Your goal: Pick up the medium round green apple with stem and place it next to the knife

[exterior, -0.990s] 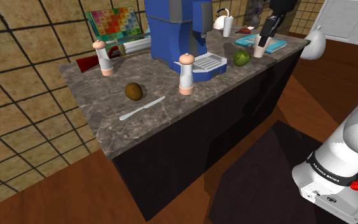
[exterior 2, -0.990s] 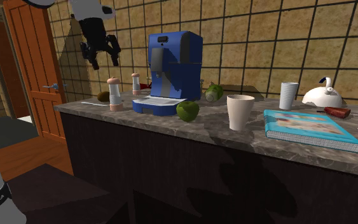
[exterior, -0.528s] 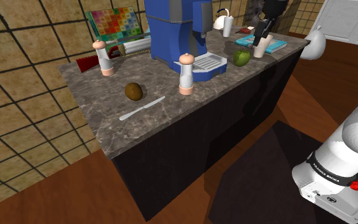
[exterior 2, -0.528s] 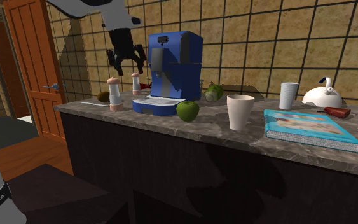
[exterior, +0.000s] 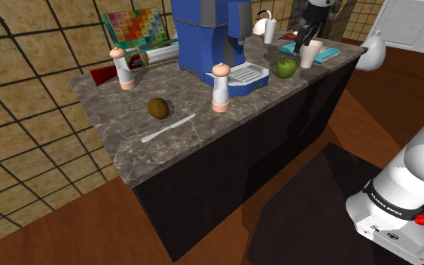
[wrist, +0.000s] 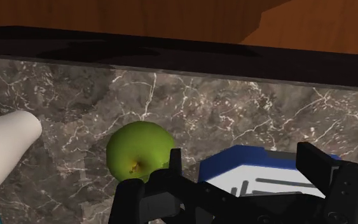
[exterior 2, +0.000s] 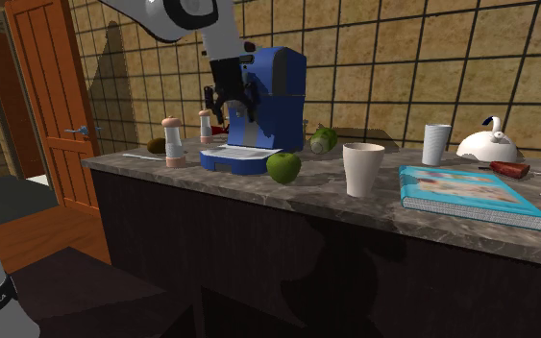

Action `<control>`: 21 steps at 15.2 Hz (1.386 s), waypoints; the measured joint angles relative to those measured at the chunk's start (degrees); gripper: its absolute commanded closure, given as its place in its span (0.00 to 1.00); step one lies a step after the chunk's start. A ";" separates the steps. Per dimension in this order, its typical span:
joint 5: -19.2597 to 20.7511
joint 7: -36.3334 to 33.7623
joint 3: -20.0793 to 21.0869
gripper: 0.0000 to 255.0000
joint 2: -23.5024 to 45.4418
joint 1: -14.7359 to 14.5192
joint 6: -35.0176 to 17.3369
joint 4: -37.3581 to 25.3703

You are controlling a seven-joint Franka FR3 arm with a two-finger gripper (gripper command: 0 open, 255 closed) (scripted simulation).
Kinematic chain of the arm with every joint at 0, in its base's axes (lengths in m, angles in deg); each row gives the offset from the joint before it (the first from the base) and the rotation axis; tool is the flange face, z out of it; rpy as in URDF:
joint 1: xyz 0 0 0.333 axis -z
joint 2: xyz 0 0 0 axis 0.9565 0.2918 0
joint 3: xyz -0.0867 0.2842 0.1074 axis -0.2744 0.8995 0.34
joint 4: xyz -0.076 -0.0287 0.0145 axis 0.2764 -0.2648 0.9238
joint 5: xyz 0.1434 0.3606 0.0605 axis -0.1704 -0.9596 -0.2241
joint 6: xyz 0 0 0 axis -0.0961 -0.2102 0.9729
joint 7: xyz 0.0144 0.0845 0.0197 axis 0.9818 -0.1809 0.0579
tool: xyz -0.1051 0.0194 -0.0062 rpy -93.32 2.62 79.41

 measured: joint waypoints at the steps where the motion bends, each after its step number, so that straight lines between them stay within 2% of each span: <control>1: -1.05 1.34 -0.82 0.00 2.19 0.21 -0.25 -1.81; 6: -7.04 7.47 -3.66 0.00 13.06 1.91 -0.55 -11.25; 10: -12.38 11.91 -4.65 0.00 22.56 4.58 0.97 -20.96; 21: -14.76 13.83 -4.29 0.00 26.76 5.51 -4.03 -19.66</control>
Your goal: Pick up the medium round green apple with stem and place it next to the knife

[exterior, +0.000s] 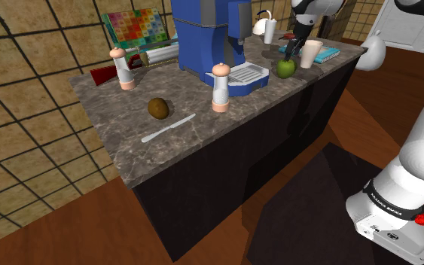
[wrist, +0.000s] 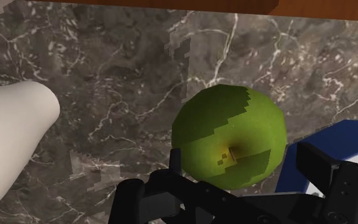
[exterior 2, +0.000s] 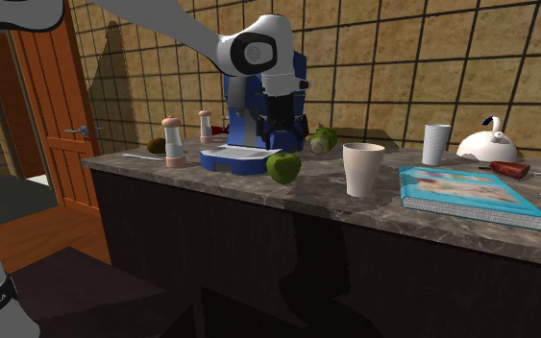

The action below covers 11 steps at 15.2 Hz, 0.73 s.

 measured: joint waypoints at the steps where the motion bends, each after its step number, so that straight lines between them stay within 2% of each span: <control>1: -0.01 0.00 0.00 0.00 0.00 0.00 -0.03 0.02; 3: -0.01 0.01 0.00 0.00 0.01 0.00 -0.05 0.03; 4: -0.01 0.01 0.00 1.00 0.01 0.00 -0.05 0.03; 11: -0.01 0.01 0.00 1.00 0.01 0.00 -0.06 0.03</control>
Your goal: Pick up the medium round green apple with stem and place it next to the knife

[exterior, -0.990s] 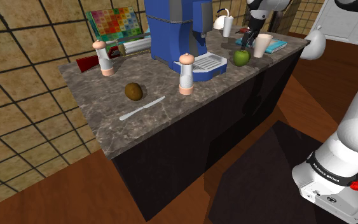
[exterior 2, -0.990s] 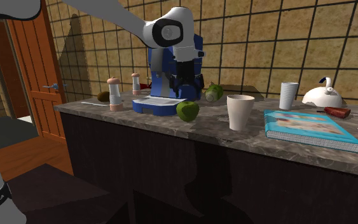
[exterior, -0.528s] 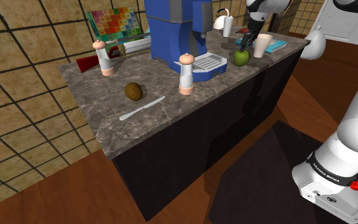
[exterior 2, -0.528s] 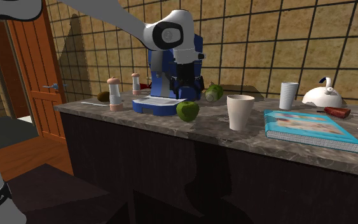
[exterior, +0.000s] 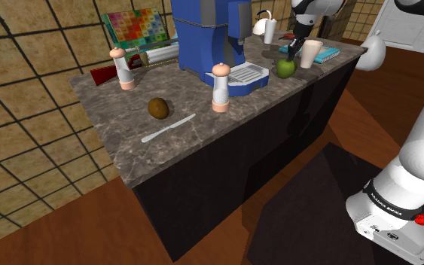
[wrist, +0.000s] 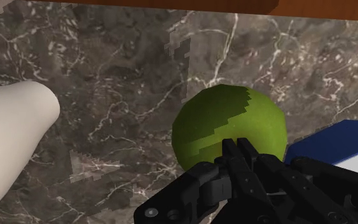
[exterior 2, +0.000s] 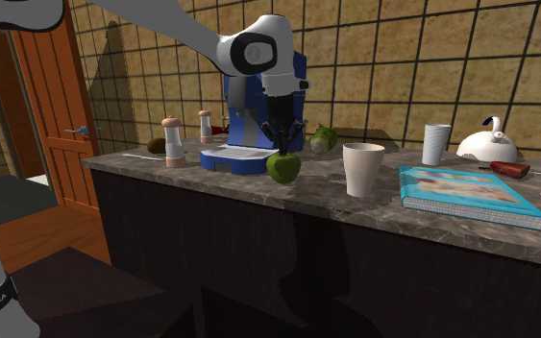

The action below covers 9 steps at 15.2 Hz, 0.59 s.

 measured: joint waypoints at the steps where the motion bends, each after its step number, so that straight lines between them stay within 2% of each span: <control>1: 0.00 0.00 0.00 1.00 0.00 0.00 0.00 0.00; 9: 0.64 -0.53 -0.25 1.00 -0.94 0.02 3.46 -2.61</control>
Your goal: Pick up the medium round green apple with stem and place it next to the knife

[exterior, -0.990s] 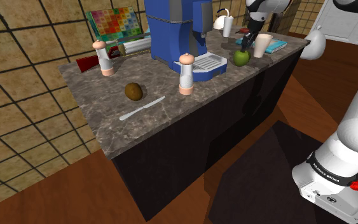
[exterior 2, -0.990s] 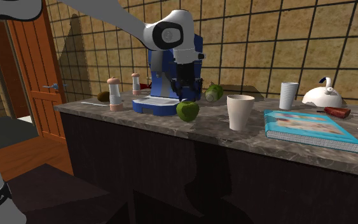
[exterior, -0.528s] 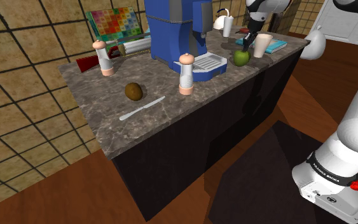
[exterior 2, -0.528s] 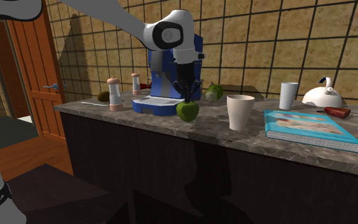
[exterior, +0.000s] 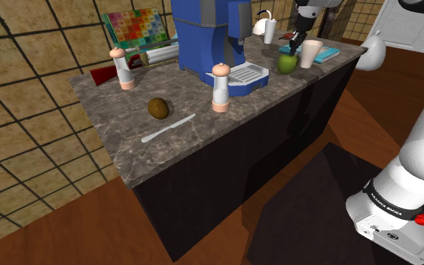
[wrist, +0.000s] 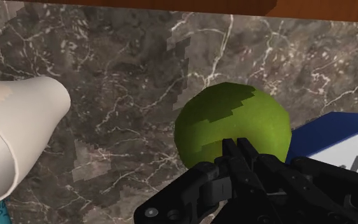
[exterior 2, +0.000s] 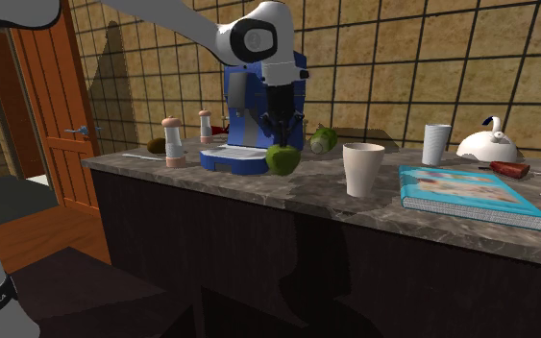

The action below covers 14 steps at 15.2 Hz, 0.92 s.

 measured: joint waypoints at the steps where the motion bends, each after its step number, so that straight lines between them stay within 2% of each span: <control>1: 0.08 -0.15 -0.02 1.00 -0.03 0.01 0.85 -0.84; 14: 0.82 -1.33 -0.35 1.00 -0.60 0.36 10.26 -9.79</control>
